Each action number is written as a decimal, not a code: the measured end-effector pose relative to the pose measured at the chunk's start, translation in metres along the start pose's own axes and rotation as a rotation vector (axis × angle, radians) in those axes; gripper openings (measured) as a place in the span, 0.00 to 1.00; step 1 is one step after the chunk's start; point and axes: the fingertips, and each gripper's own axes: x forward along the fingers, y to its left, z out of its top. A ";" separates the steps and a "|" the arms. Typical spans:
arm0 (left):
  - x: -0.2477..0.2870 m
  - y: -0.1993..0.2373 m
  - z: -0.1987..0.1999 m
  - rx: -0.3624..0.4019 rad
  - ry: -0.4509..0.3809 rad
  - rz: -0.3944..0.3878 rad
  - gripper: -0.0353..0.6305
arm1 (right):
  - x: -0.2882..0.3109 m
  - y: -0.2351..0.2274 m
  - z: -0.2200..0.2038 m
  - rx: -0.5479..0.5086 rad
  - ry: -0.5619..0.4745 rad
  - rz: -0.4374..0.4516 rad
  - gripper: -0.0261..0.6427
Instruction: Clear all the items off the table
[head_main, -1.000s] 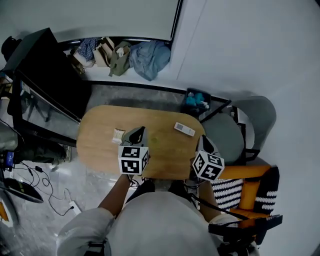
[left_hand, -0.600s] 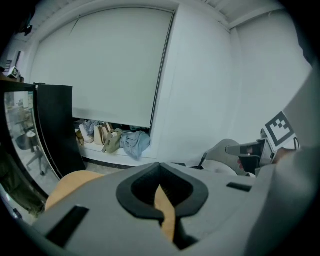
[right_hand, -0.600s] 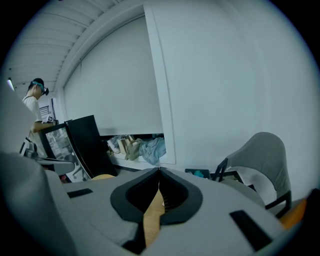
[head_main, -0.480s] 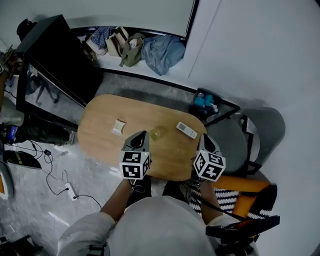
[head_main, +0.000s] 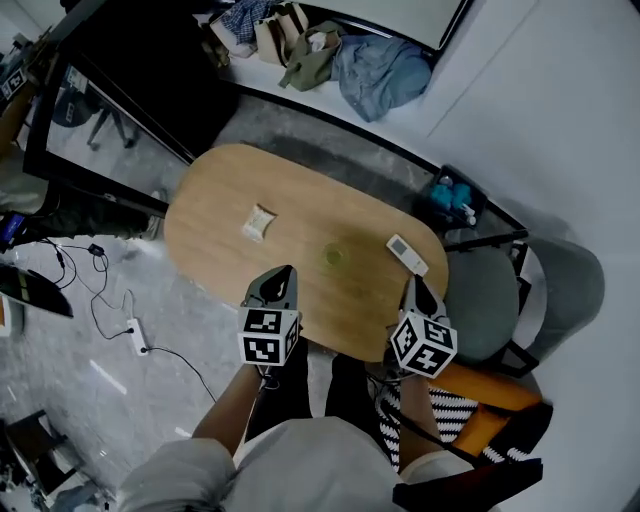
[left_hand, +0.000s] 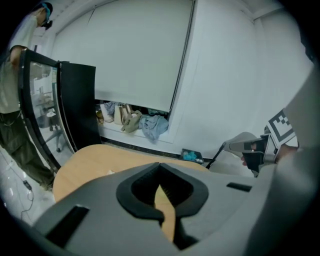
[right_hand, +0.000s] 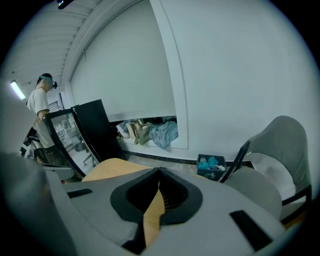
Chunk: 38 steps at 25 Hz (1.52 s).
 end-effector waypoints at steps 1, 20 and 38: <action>0.004 0.008 -0.009 -0.011 0.009 0.010 0.06 | 0.009 0.004 -0.006 -0.002 0.006 0.003 0.08; 0.079 0.099 -0.083 -0.047 0.083 0.078 0.07 | 0.087 0.003 -0.094 0.019 0.111 -0.055 0.08; 0.168 0.183 -0.119 0.066 0.274 -0.048 0.41 | 0.157 -0.002 -0.133 0.041 0.176 -0.162 0.07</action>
